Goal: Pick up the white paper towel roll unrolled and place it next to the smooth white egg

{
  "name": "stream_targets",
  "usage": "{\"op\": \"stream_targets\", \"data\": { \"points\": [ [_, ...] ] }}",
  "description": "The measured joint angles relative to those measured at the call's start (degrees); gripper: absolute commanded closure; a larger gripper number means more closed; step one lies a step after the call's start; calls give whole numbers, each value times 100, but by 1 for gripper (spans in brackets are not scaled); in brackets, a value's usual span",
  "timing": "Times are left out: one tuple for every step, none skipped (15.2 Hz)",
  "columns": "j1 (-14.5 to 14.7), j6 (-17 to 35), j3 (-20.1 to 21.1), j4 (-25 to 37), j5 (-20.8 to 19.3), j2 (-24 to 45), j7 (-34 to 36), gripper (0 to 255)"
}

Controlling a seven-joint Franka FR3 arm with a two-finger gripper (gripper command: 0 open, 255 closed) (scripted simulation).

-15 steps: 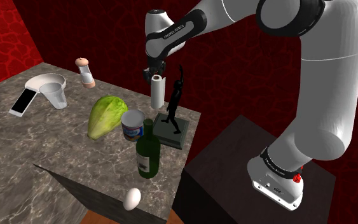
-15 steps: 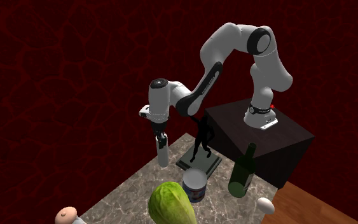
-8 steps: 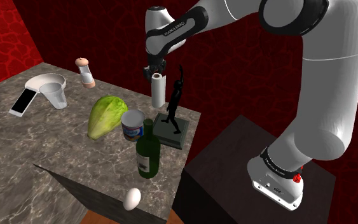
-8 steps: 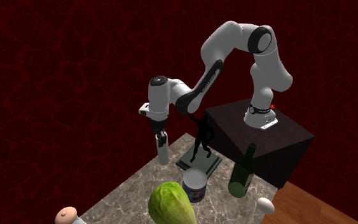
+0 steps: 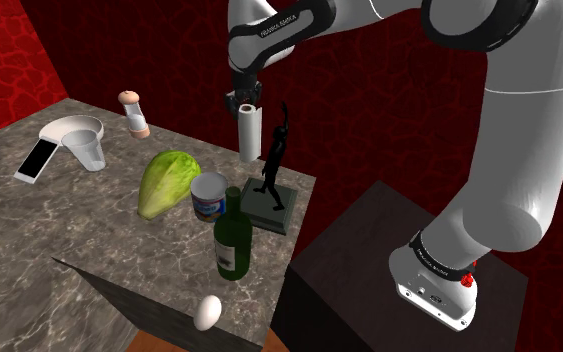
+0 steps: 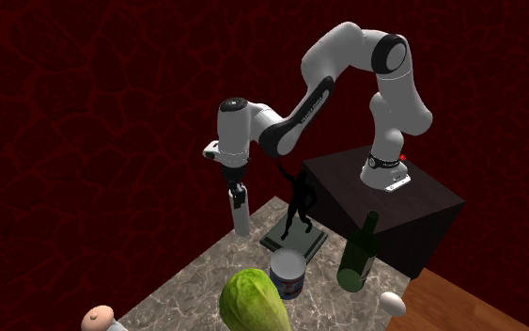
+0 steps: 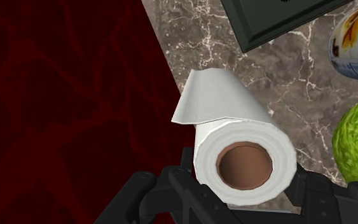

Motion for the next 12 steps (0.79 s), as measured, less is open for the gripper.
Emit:
{"op": "stream_targets", "data": {
  "points": [
    [-6, -46, 3, -14, 8, -61, -9, 255],
    [-9, -97, 5, 12, 14, -87, -17, 255],
    [-11, -154, 9, 22, 21, -133, -24, 255],
    [-10, -210, 12, 54, 26, -158, -27, 255],
    [-8, -258, 16, 65, 31, -195, -29, 255],
    [0, -343, 21, 127, 35, -217, -26, 255],
    [2, -402, 25, 146, 41, -258, -28, 255],
    [-6, -480, 26, 191, 51, -291, -47, 255],
    [-17, -548, 26, 229, 59, -324, -67, 255],
    [-14, -627, 28, 288, 64, -344, -70, 255],
    [-12, -683, 32, 314, 69, -373, -72, 255],
    [-18, -751, 32, 363, 75, -393, -88, 255]
  ]
}}
